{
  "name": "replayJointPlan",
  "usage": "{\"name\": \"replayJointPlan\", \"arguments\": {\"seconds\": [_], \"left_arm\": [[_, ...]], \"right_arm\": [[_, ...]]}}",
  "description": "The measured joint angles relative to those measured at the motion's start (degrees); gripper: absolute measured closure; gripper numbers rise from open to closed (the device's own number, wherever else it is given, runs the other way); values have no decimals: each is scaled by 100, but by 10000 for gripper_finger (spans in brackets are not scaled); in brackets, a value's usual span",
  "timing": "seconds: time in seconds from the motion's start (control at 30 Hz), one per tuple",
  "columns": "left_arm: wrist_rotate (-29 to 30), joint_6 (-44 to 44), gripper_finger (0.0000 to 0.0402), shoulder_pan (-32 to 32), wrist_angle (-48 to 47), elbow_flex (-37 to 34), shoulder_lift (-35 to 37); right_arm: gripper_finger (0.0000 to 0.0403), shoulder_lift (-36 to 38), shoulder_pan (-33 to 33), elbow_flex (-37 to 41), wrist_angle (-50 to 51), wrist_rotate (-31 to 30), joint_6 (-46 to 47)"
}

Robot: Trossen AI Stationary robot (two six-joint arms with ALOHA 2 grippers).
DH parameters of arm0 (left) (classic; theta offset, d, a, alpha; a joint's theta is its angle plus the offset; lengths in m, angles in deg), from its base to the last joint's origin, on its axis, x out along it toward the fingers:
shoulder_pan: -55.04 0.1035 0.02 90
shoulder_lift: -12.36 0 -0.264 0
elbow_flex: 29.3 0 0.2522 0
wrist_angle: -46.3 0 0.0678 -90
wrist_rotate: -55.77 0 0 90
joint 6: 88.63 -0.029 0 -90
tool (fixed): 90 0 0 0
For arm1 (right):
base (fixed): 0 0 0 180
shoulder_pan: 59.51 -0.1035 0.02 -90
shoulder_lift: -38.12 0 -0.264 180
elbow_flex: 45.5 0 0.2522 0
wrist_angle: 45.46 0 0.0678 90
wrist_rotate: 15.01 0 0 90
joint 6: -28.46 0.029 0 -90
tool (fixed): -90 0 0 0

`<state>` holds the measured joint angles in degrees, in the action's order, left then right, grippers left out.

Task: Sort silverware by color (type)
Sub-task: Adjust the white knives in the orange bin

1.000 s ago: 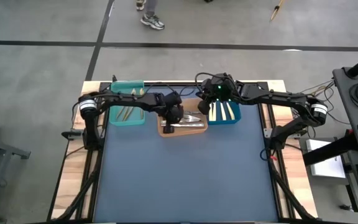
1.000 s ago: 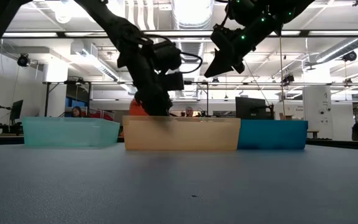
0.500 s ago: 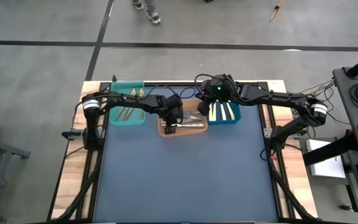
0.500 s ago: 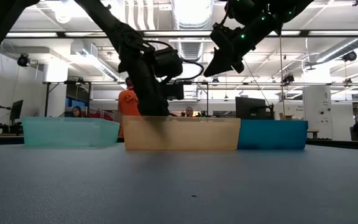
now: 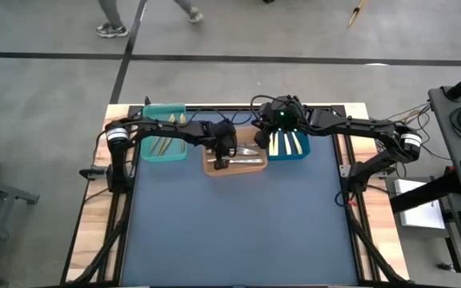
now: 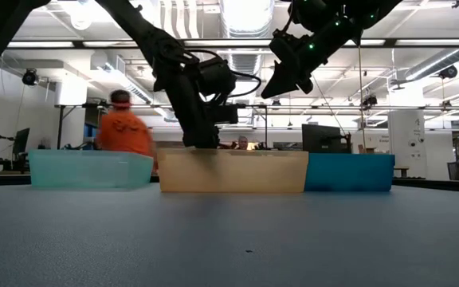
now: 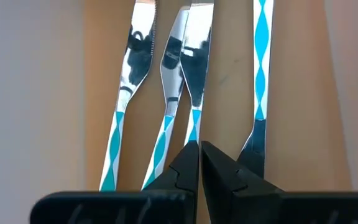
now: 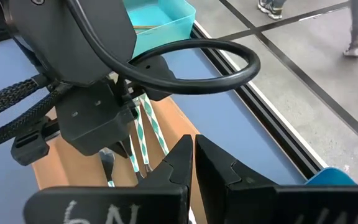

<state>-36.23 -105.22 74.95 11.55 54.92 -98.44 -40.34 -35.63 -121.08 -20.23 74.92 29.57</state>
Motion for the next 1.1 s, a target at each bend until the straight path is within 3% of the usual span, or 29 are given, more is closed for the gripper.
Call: {"name": "replayJointPlan", "arguments": {"seconds": [0.1,0.33,1.1], "left_arm": [[38,-116,401,16,-8,0,13],[841,-471,401,155,5,2,208],[724,-508,401,264,-120,-340,93]], "right_arm": [[394,0,0,0,0,-1,0],[394,0,0,0,0,-3,0],[394,0,0,0,0,-6,-22]]}}
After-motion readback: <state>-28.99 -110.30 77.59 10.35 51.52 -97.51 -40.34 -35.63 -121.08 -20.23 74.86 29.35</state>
